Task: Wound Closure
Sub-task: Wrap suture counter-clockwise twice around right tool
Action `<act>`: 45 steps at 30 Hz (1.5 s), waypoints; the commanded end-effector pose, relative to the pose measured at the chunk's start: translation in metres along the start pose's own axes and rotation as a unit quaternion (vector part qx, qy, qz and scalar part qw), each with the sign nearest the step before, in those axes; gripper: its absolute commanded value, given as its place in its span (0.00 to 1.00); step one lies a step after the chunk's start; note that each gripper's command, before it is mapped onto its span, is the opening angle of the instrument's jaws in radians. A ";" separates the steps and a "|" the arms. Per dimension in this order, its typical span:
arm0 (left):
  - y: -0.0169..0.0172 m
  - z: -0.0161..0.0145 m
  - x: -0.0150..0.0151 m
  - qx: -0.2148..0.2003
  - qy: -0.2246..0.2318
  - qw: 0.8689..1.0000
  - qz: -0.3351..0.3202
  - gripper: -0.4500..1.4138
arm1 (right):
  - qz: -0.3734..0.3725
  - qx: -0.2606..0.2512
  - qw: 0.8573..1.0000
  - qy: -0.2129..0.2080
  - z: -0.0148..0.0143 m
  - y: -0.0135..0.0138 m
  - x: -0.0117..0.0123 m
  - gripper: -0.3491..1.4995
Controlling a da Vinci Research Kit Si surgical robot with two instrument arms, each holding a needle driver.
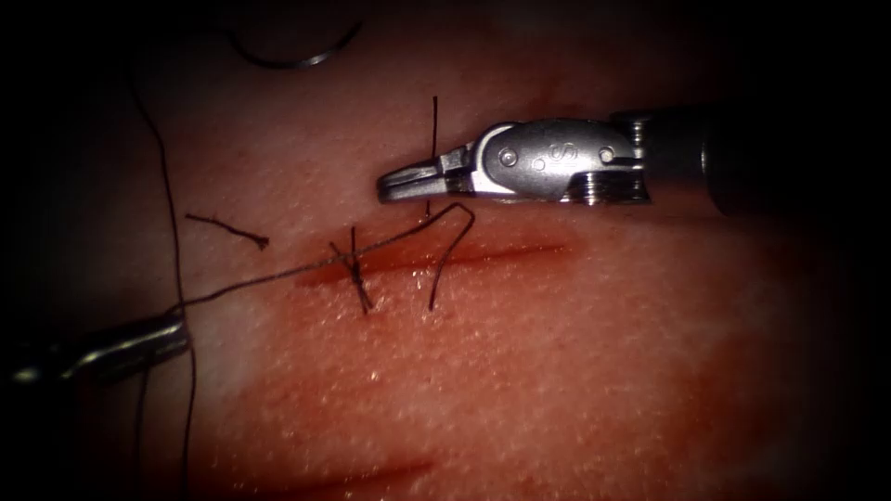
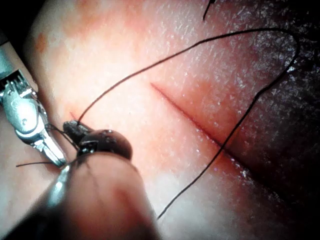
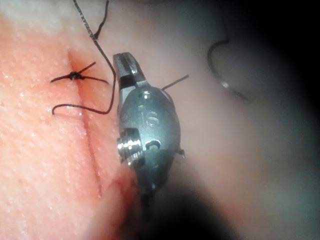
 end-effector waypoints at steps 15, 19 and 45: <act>0.0032 0.0077 -0.0087 -0.002 -0.008 1.000 0.000 0.00 | 0.052 0.041 0.995 0.080 0.0019 -0.0029 0.0007 0.00; 0.0035 0.0095 -0.0093 -0.012 -0.003 1.000 -0.001 0.00 | 0.062 0.051 0.993 0.091 0.0028 -0.0032 0.0006 0.00; 0.0020 0.0111 -0.0100 -0.032 0.050 0.998 -0.002 0.00 | 0.127 0.085 0.983 0.098 0.0049 -0.0050 -0.0004 0.00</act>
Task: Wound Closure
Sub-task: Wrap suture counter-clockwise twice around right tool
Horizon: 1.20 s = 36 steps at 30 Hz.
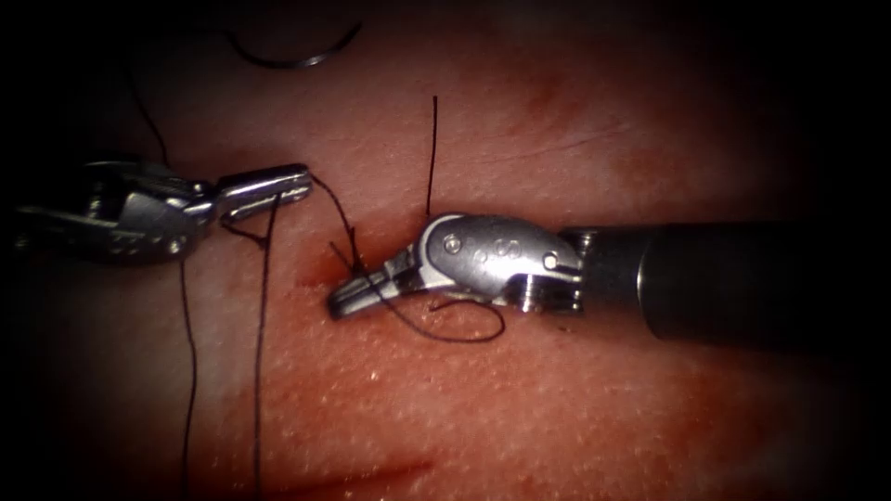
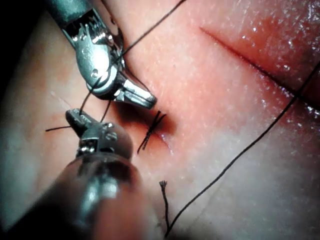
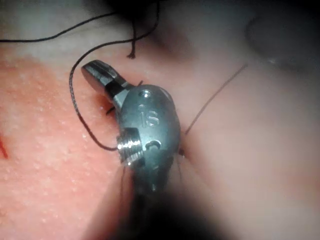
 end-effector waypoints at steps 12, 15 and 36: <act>0.0054 0.0009 -0.0031 -0.021 0.001 1.000 -0.009 0.00 | 0.052 -0.055 0.986 0.150 0.0004 0.0013 0.0020 0.08; 0.0061 0.0005 -0.0029 -0.024 0.003 1.000 -0.014 0.00 | 0.069 -0.081 0.981 0.161 0.0000 0.0017 0.0022 0.26; 0.0098 0.0037 0.0039 -0.050 0.012 0.998 -0.032 0.00 | 0.073 -0.295 0.952 -0.022 -0.0010 0.0027 0.0037 0.83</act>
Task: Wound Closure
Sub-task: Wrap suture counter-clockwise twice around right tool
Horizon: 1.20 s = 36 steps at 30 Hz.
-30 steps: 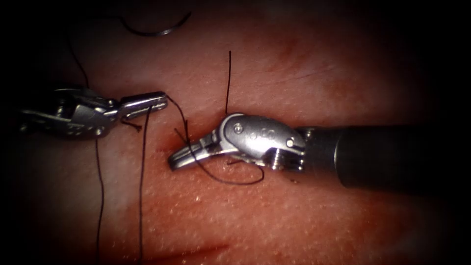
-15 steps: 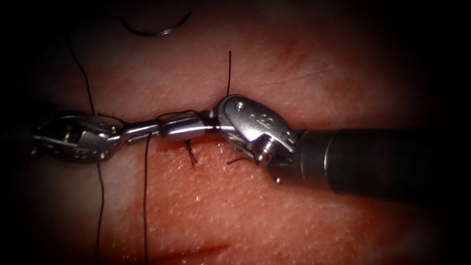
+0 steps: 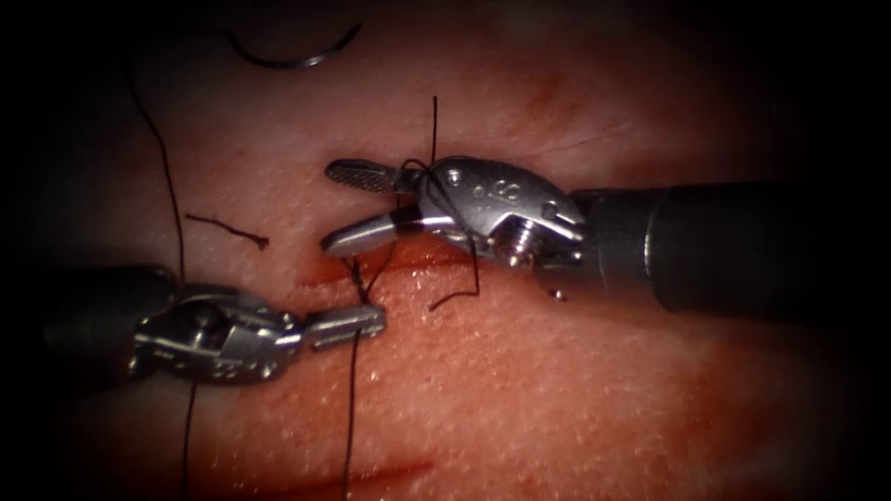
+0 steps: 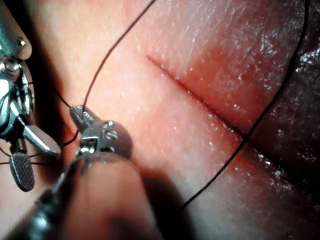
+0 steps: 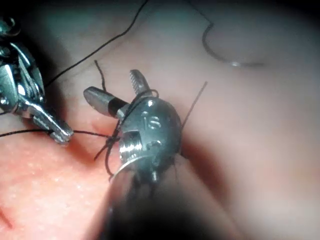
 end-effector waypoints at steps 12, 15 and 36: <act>-0.0072 -0.0001 0.0004 0.003 0.026 1.000 -0.009 0.00 | -0.063 0.108 0.982 -0.143 0.0000 -0.0015 -0.0030 0.61; -0.0083 0.0003 -0.0007 0.001 0.036 0.999 -0.014 0.00 | -0.062 0.130 0.980 -0.138 -0.0004 -0.0010 -0.0031 0.55; -0.0068 0.0027 -0.0124 -0.011 0.117 0.989 -0.092 0.00 | 0.004 0.300 0.954 0.022 -0.0016 -0.0017 -0.0060 0.41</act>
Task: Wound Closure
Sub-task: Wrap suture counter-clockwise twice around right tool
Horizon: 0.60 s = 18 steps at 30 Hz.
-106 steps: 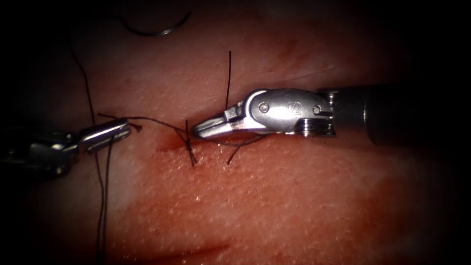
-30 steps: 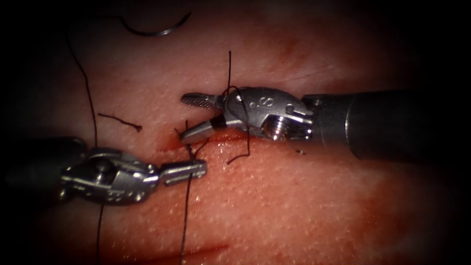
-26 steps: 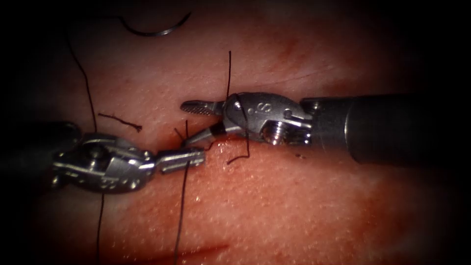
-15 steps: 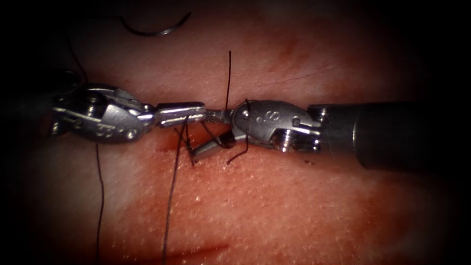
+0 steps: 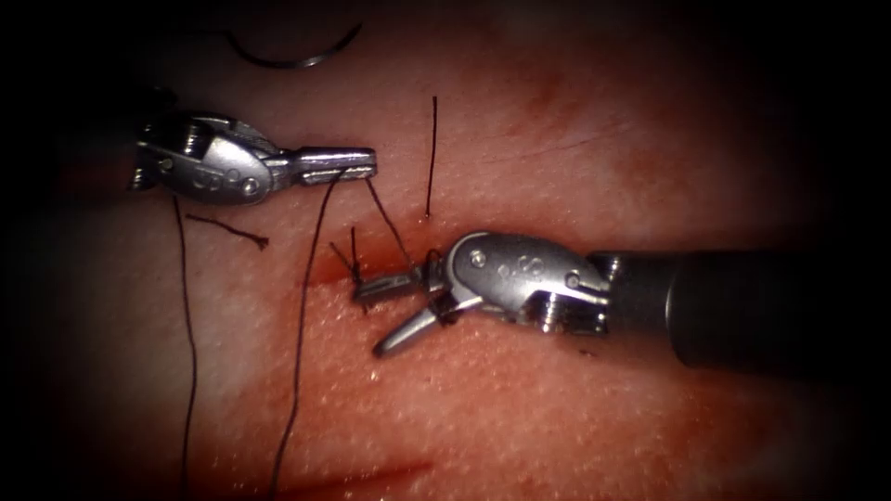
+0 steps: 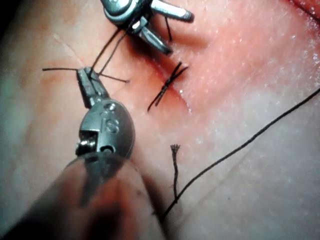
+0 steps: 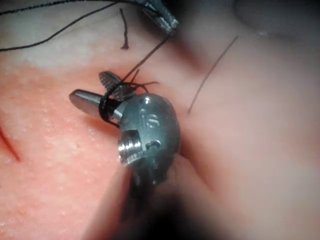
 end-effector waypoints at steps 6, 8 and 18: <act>0.0030 0.0001 -0.0017 -0.002 -0.001 1.000 -0.006 0.00 | 0.016 -0.038 0.990 0.137 -0.0001 0.0012 0.0010 0.48; 0.0039 -0.0001 -0.0016 -0.002 -0.003 1.000 -0.005 0.00 | 0.021 -0.062 0.983 0.170 -0.0005 0.0017 0.0014 0.49; 0.0079 -0.0011 0.0000 0.002 -0.014 1.000 -0.008 0.00 | 0.042 -0.207 0.949 0.236 -0.0025 0.0031 0.0015 0.45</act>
